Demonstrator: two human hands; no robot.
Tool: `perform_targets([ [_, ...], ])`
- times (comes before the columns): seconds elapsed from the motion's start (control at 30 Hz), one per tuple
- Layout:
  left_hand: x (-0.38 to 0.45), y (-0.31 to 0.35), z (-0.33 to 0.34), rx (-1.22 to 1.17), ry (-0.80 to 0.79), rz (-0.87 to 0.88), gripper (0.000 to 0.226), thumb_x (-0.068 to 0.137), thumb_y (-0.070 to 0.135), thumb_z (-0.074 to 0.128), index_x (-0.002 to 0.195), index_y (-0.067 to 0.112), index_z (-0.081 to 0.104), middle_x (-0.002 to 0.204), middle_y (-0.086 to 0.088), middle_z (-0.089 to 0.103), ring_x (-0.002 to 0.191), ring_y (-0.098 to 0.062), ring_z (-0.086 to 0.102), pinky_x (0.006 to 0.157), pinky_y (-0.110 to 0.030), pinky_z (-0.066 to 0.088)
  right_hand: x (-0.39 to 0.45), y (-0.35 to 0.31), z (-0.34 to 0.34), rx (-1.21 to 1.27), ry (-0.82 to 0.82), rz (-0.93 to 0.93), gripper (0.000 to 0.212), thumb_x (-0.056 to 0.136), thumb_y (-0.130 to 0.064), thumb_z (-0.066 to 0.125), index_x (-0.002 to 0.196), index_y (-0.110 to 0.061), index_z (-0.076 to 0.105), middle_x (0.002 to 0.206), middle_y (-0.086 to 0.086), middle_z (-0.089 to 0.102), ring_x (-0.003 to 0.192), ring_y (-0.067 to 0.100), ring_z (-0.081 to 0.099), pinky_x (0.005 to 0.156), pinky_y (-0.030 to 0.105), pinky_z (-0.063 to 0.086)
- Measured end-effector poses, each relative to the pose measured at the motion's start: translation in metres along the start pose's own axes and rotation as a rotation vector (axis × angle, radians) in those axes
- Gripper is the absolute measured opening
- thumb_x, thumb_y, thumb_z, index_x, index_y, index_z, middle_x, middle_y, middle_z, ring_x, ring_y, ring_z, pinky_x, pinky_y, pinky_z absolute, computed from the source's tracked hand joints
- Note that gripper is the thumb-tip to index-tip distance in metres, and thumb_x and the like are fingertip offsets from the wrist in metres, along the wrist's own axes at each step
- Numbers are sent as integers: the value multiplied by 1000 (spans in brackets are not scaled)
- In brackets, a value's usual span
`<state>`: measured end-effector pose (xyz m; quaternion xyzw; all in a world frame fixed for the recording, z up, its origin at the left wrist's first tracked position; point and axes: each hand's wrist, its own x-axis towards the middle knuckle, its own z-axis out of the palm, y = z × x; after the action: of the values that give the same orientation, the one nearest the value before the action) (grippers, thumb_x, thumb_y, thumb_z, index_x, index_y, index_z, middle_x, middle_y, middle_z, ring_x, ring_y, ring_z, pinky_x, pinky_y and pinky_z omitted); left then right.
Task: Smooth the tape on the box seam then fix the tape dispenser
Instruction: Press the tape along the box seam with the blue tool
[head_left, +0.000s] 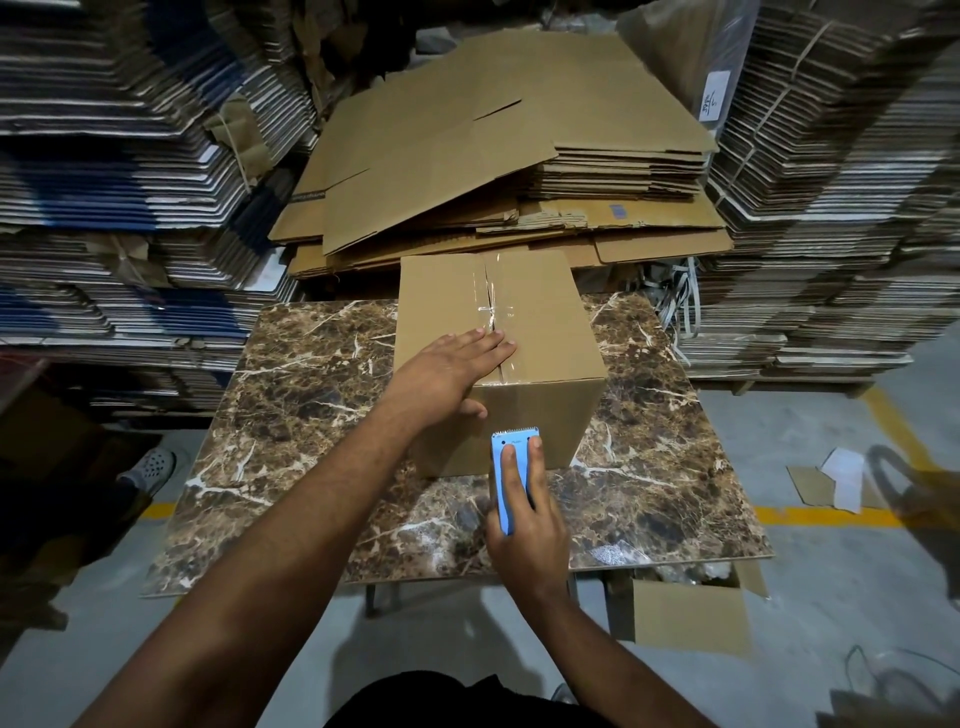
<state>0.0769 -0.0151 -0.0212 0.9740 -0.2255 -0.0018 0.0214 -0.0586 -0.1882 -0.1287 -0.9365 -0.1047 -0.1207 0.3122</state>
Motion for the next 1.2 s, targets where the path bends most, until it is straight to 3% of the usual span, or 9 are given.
perform_targets([
  [0.1, -1, 1, -1, 5, -5, -4, 100, 84, 42, 73, 160, 31, 9, 170, 4, 8, 156, -18, 9, 125, -39, 10, 0, -2, -1, 20, -16, 27, 83, 85, -31, 43, 159, -39, 7, 169, -1, 15, 104, 32, 69, 66, 39, 60],
  [0.27, 1, 1, -1, 6, -7, -6, 101, 84, 41, 74, 160, 32, 8, 170, 4, 8, 156, -18, 9, 125, -39, 10, 9, -9, -16, 162, -42, 116, 82, 80, -26, 54, 155, -44, 28, 168, -18, 17, 99, 20, 70, 62, 29, 55],
  [0.43, 2, -3, -7, 22, -73, 34, 106, 82, 39, 75, 161, 28, 5, 170, 1, 4, 157, -19, 7, 125, -40, 9, 20, -9, -29, 423, -43, 181, 79, 76, -14, 56, 148, -45, 45, 162, -22, 30, 112, 8, 67, 71, 16, 51],
  [0.53, 0, -4, -11, -26, -110, 48, 98, 81, 58, 52, 161, 28, 3, 170, 2, 0, 156, -17, 4, 126, -42, 8, 27, -7, -34, 509, -77, 218, 81, 75, -3, 60, 146, -41, 50, 160, -16, 37, 111, -10, 63, 71, 4, 45],
  [0.6, 0, -3, -11, -57, -91, 28, 87, 88, 70, 33, 160, 31, 4, 170, 4, 1, 157, -16, 4, 126, -40, 8, 28, -8, -35, 548, -95, 243, 81, 74, 1, 61, 145, -38, 52, 159, -13, 39, 108, -27, 53, 73, 5, 47],
  [0.67, 0, -2, -8, -49, -52, 11, 80, 95, 70, 32, 160, 33, 5, 170, 6, 4, 156, -15, 5, 124, -38, 8, 27, -8, -37, 565, -100, 254, 81, 74, 4, 60, 144, -36, 53, 158, -13, 40, 108, -32, 48, 74, 5, 48],
  [0.9, 5, -3, -4, -20, 2, 19, 70, 100, 58, 38, 160, 32, 12, 169, 4, 13, 156, -18, 13, 124, -40, 15, 31, -8, -44, 603, -109, 278, 77, 75, 1, 63, 142, -37, 56, 156, -18, 42, 118, -8, 59, 80, 7, 50],
  [1.1, 5, -3, -4, -25, -1, 16, 70, 100, 58, 38, 160, 33, 11, 169, 4, 12, 156, -19, 12, 124, -40, 15, 43, -9, -51, 706, -169, 355, 79, 75, 10, 63, 142, -31, 57, 155, -18, 44, 105, -34, 47, 77, 0, 45],
  [1.2, 4, -3, -4, -29, -8, 15, 70, 100, 58, 38, 160, 33, 11, 169, 4, 11, 156, -20, 12, 124, -41, 16, 52, -5, -57, 784, -190, 401, 78, 74, 14, 61, 141, -26, 59, 152, -14, 47, 126, -8, 49, 76, 4, 48],
])
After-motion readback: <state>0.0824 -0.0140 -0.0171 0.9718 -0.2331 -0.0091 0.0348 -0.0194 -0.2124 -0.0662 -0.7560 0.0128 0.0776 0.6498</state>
